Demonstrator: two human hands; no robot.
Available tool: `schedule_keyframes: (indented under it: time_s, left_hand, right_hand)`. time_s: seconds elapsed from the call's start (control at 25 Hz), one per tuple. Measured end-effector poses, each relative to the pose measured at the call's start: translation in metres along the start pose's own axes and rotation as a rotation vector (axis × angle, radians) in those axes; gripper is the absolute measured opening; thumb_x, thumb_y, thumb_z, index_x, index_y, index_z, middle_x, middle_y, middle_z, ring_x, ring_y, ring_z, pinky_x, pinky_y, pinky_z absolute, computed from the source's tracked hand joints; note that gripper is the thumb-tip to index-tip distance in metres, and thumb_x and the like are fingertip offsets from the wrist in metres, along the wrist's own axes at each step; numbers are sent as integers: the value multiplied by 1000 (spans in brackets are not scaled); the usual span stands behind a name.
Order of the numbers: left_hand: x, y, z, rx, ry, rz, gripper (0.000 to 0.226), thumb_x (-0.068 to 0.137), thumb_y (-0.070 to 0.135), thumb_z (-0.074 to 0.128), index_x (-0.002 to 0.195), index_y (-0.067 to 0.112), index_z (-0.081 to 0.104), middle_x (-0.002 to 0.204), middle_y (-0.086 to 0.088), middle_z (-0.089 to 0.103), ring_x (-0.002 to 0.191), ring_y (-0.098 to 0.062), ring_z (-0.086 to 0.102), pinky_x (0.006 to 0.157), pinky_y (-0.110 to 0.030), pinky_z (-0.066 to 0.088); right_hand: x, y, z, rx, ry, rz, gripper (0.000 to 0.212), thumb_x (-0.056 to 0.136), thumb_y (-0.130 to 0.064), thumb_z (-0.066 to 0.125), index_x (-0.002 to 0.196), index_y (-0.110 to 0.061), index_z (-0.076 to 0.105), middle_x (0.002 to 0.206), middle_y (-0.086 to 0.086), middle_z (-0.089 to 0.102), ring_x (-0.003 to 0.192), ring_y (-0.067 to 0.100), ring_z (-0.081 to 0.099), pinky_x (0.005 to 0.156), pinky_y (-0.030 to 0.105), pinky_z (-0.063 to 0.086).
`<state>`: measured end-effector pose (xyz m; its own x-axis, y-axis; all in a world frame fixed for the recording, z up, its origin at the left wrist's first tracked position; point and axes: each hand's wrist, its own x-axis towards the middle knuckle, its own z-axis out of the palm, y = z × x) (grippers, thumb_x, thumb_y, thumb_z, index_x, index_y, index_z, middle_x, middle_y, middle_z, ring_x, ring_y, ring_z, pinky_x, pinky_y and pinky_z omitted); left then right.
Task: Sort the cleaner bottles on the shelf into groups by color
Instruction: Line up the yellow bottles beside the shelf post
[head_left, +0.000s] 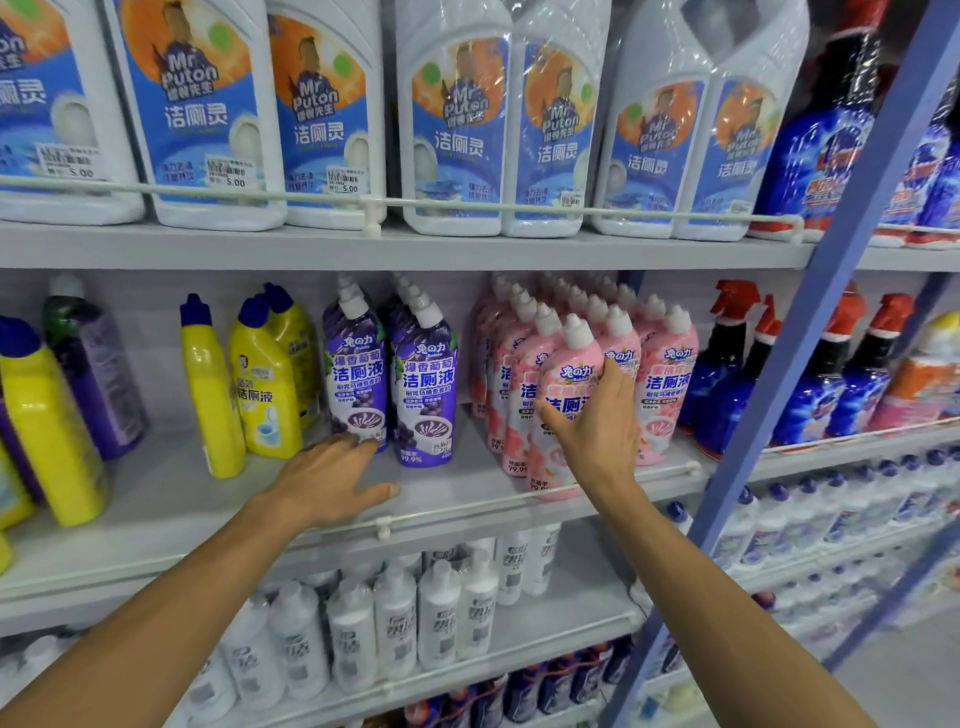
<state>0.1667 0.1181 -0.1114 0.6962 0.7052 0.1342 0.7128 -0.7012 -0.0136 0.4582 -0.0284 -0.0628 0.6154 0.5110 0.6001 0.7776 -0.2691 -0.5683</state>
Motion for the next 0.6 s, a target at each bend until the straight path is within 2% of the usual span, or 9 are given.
schedule_keyframes:
  time_s: [0.24, 0.4, 0.48, 0.6]
  left_hand:
    - [-9, 7, -3, -4, -29, -2, 66, 89, 74, 44, 129, 21, 49, 134, -5, 58, 121, -25, 56, 94, -37, 50]
    - [-27, 17, -8, -37, -9, -28, 66, 92, 69, 48, 135, 19, 46, 138, -8, 55, 126, -29, 52, 99, -38, 46]
    - [-41, 24, -11, -40, -7, -58, 64, 93, 68, 48, 133, 18, 47, 137, -10, 55, 125, -31, 52, 97, -37, 45]
    - [-63, 36, -21, -46, 2, -86, 65, 92, 68, 48, 132, 16, 48, 136, -11, 55, 125, -30, 51, 97, -38, 45]
  right_hand:
    - [-3, 2, -5, -18, -37, -59, 90, 78, -50, 81, 142, -6, 36, 130, 8, 51, 119, 24, 50, 91, 38, 52]
    - [-5, 14, -19, -98, -121, -121, 80, 83, -49, 77, 139, -8, 36, 132, 9, 49, 116, 28, 51, 83, 38, 50]
    - [-14, 19, -25, -125, -150, -158, 79, 89, -49, 70, 145, -7, 33, 141, 12, 46, 126, 30, 47, 92, 43, 50]
    - [-31, 18, -38, -131, -211, -265, 74, 96, -43, 62, 150, -4, 32, 154, 17, 37, 143, 33, 35, 111, 45, 39]
